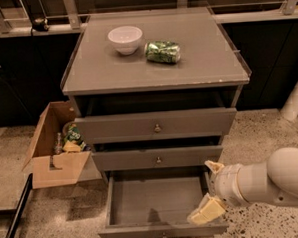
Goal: Close bottom drawer
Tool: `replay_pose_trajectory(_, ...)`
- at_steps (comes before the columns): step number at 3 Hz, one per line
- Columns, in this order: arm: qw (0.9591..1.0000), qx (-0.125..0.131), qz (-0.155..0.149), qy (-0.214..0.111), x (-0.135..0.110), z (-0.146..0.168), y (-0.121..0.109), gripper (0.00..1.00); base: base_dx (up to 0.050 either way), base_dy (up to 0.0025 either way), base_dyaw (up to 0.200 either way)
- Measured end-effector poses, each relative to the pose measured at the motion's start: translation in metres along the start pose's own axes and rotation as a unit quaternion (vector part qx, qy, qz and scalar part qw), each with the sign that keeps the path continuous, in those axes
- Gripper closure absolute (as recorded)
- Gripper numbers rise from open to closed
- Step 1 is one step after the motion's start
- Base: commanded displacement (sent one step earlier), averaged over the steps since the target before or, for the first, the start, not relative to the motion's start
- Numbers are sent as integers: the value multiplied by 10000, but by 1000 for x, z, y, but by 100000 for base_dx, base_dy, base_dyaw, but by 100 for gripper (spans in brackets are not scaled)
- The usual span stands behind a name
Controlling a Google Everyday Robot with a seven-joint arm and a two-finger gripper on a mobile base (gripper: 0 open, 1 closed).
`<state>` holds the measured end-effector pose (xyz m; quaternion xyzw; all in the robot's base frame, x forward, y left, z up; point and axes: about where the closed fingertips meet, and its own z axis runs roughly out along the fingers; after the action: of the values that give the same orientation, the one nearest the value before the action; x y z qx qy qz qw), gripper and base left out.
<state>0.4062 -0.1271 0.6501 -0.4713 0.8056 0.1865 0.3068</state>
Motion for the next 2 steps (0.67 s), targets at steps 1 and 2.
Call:
replay_pose_trajectory(1, 9993, -323, 189, 95, 16, 21, 2, 0, 0, 0, 0)
replay_pose_trajectory(2, 9980, -481, 368, 193, 30, 34, 3, 0, 0, 0, 0)
